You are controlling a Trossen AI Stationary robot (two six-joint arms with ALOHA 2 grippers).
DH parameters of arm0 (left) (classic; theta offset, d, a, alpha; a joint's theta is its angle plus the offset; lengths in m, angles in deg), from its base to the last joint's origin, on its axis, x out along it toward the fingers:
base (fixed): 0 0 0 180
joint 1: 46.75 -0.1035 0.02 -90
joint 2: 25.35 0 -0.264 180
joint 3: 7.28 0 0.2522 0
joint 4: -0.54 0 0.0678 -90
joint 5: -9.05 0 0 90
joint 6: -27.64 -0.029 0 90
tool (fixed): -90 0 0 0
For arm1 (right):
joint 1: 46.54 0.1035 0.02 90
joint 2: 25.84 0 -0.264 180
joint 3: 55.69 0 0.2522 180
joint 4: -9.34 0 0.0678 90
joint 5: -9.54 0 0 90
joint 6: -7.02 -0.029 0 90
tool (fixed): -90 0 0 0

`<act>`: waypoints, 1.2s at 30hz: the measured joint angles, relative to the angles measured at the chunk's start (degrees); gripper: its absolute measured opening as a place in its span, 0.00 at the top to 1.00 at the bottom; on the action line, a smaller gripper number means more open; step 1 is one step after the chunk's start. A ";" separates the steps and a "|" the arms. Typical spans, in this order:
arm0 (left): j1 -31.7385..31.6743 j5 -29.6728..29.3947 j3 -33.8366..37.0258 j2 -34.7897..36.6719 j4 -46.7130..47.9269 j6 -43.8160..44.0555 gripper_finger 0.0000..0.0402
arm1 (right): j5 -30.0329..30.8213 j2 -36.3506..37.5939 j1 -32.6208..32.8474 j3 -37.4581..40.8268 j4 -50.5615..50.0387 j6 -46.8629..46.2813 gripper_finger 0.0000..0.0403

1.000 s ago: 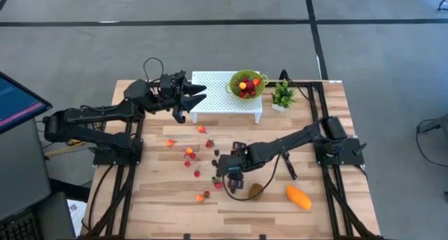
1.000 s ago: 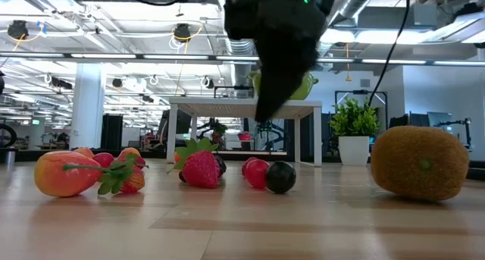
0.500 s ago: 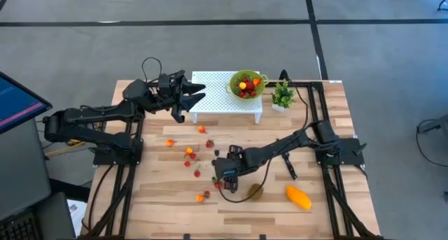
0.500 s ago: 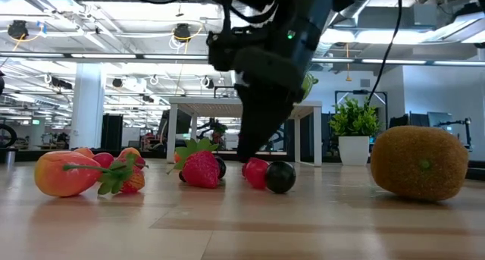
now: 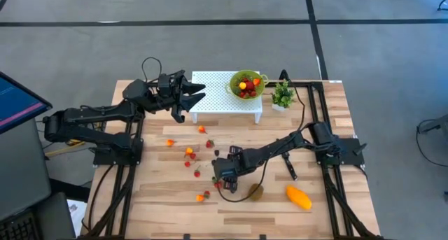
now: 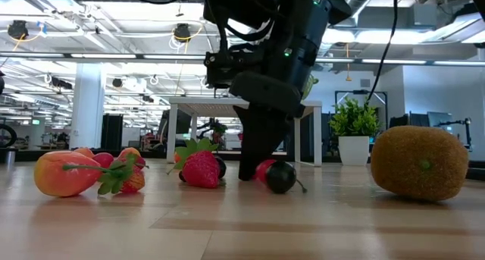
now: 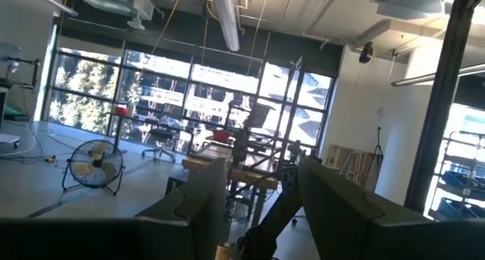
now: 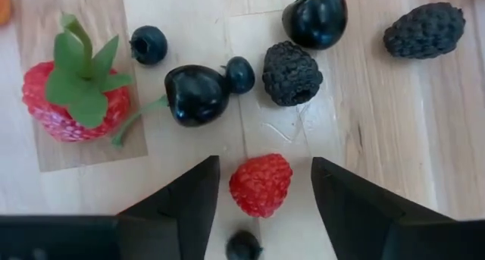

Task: Pick & Place Fruit
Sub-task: Put the red raspberry into the green strainer bowl

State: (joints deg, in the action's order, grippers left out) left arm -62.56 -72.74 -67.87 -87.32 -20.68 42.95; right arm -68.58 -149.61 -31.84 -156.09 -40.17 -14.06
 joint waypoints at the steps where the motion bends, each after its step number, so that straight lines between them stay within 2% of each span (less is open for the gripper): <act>1: 0.00 -0.01 0.00 0.00 -0.02 0.00 0.60 | 0.00 0.09 0.02 0.03 -0.04 0.00 0.51; 9: 0.00 -0.01 0.01 0.00 -0.01 0.00 0.60 | -1.35 0.18 0.06 0.06 -0.70 0.02 0.69; 13: 0.00 0.00 0.00 0.00 -0.02 0.00 0.60 | -1.42 0.25 0.06 0.10 -1.03 0.04 0.75; 22: 0.00 -0.01 0.01 0.00 -0.01 0.00 0.60 | -1.46 0.25 0.06 0.25 0.43 0.10 0.71; 29: 0.00 -0.01 0.00 0.00 -0.02 0.00 0.60 | -1.48 0.21 0.06 0.25 1.20 0.19 0.75; 36: 0.00 -0.02 0.00 0.00 -0.02 0.00 0.60 | -1.46 0.80 0.01 0.29 1.03 0.28 0.75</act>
State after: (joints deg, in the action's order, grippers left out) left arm -62.56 -72.76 -67.87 -87.32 -20.70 42.95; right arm -70.05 -148.81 -31.83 -155.80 -39.15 -13.78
